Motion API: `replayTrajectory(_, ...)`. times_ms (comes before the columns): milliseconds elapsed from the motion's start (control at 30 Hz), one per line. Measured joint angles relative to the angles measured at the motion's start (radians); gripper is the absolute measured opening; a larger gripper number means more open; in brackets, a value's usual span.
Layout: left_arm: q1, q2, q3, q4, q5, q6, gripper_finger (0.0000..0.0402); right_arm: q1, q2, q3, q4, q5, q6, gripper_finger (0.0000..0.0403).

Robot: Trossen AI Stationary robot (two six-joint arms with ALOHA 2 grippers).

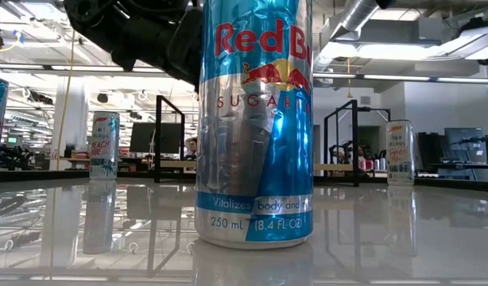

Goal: Place canned beverage on shelf
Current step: Put the left silver soda can on the shelf

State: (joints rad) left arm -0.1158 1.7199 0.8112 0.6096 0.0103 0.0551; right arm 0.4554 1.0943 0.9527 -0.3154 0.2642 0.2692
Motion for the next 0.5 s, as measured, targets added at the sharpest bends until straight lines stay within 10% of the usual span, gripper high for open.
replayTrajectory(500, 0.0, 0.0, 0.001, -0.029, -0.02, -0.005, 0.0286, -0.02, 0.0, 0.0, -0.001, 0.007, -0.009, 0.0224)
